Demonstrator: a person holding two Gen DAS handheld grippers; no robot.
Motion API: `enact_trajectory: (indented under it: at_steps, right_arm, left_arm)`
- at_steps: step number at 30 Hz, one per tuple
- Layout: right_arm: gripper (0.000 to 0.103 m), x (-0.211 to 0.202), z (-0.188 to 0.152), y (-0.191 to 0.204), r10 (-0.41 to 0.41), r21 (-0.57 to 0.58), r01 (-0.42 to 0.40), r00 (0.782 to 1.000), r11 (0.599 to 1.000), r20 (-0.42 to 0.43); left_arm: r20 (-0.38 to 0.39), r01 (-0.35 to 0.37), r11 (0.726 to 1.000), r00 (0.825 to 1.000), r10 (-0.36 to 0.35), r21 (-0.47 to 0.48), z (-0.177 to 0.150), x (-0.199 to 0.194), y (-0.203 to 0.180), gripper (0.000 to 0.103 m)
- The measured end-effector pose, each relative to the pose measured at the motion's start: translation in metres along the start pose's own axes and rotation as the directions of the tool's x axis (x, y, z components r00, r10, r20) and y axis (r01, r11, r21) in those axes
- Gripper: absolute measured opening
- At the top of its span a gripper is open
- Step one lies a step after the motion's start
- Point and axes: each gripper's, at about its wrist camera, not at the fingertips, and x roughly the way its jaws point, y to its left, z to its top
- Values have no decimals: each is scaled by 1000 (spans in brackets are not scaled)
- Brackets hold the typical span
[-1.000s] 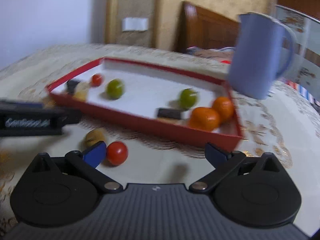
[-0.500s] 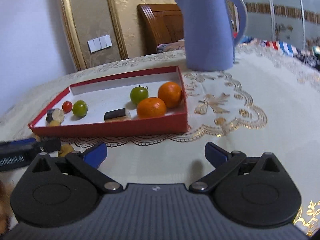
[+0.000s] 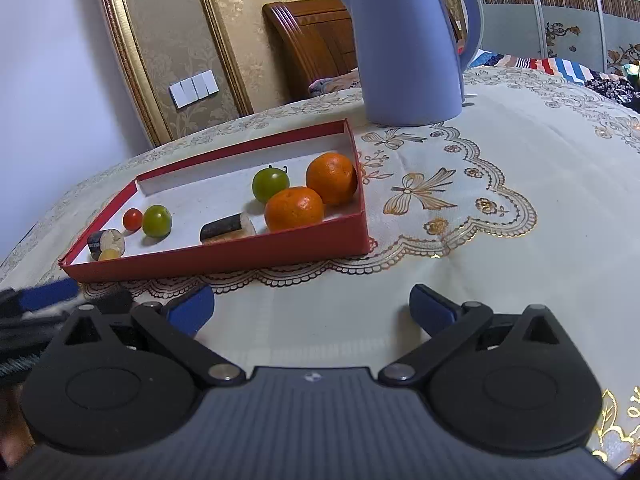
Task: Organize fruits
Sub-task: 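Move the left gripper over the pear-like fruit while the right approaches the red tomato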
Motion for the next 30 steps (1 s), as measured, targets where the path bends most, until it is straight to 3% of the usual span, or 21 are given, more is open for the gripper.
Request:
enact_trajectory:
  at_steps: [5, 7, 18, 30]
  right_arm:
    - [103, -1, -1, 2, 8, -10, -8, 1000, 1000, 5]
    - [103, -3, -1, 3, 16, -20, -15, 1000, 1000, 14]
    - [103, 0, -3, 32, -2, -179, 1, 1000, 984, -5]
    - [103, 11, -4, 68, -18, -338, 5, 999, 941, -35]
  left_arm:
    - [-67, -45, 999, 997, 46, 12, -2, 13, -2, 83]
    - [-97, -34, 999, 995, 32, -22, -4, 16, 5, 77]
    - [-91, -171, 981, 982, 163, -88, -4, 16, 22, 77]
    - [-117, -169, 979, 981, 156, -111, -4, 20, 27, 78]
